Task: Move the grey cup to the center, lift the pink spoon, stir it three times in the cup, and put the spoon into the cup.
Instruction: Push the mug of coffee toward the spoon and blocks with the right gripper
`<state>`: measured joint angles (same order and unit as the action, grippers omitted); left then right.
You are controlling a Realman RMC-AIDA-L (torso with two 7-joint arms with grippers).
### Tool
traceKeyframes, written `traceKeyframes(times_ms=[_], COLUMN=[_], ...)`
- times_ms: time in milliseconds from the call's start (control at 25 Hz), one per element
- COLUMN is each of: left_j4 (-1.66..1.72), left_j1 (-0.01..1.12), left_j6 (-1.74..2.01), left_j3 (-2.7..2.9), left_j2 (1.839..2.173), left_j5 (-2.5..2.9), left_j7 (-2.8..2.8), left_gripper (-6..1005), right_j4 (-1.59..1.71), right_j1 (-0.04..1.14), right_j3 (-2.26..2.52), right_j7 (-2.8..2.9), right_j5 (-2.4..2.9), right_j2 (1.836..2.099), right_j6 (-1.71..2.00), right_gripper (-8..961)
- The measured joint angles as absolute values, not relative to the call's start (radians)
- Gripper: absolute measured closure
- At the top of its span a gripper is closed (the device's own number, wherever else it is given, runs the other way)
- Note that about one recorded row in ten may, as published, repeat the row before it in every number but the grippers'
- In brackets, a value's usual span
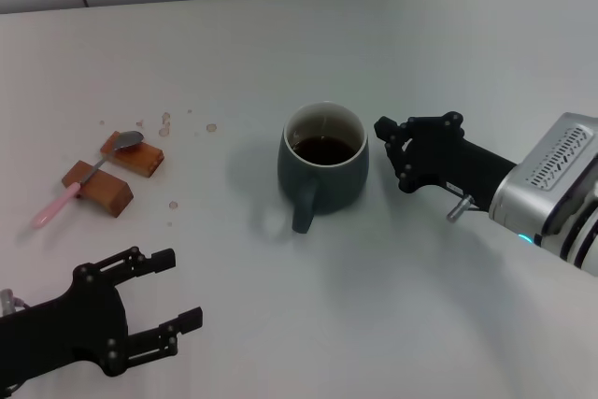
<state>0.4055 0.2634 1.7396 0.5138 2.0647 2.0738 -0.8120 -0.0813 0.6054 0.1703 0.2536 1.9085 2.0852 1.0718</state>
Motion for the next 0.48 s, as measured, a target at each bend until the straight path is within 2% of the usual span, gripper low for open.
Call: traceKeyframes(times_ms=[480], left_j4=[0.409], left_j1=[0.266], left_j6=[1.739], left_j3=[0.514], left_j2=[2.065], left_j5=[2.072], left_j7=[-0.813], left_gripper=[220], right_j4=[-0.187], right_j1=[0.695], right_j3=[0.158], right_j7=[0.199], right_j5=[1.92], right_j2=[2.089], right_j6=[0.995], right_gripper=[905])
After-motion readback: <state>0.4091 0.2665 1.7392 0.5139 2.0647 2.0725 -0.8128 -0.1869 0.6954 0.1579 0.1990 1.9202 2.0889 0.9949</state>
